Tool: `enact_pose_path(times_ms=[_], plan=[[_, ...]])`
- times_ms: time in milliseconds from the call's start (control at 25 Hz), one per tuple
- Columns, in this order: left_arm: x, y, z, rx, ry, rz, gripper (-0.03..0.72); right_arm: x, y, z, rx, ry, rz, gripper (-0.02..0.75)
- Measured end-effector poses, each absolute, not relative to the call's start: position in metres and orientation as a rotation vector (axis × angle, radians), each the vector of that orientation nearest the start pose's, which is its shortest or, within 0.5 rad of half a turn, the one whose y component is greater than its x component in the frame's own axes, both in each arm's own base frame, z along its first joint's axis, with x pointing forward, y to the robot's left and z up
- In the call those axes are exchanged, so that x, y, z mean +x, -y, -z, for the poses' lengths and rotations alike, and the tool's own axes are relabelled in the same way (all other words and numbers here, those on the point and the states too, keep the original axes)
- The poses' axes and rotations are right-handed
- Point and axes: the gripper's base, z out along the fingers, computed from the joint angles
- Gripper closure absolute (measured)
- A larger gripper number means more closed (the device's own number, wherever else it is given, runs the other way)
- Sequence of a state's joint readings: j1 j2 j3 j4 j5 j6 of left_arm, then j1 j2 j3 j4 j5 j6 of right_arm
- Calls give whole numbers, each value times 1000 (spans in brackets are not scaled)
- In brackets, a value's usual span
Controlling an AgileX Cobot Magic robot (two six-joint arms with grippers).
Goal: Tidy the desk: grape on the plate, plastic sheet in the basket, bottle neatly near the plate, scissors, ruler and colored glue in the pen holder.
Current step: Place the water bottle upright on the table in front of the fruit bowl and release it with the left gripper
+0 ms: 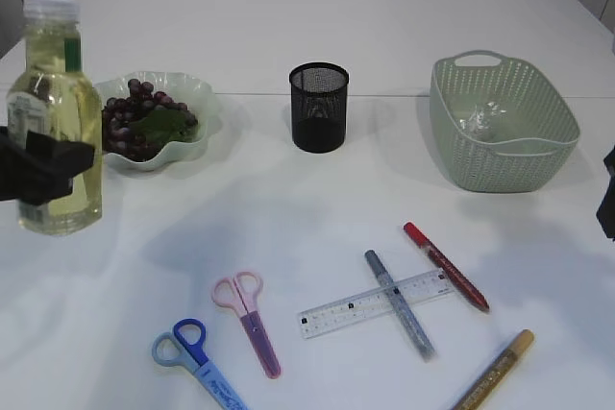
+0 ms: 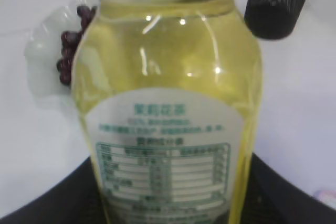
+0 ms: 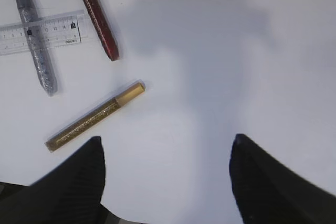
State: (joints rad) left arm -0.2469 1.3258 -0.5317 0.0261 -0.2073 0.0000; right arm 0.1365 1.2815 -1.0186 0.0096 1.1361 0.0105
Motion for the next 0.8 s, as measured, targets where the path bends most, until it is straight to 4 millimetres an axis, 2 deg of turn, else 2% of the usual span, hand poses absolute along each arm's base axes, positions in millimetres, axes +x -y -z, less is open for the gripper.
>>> enact_pose_path(times_ms=[200, 560, 800], plan=[[260, 71, -215, 250, -1905, 242, 261, 228, -32, -294, -179, -2880, -42, 163], [277, 94, -198, 354, -1670, 443, 261, 228, -32, -294, -179, -2880, -42, 163], [285, 97, -179, 337, -1628, 489, 261, 228, -32, -294, -179, -2880, -42, 163]])
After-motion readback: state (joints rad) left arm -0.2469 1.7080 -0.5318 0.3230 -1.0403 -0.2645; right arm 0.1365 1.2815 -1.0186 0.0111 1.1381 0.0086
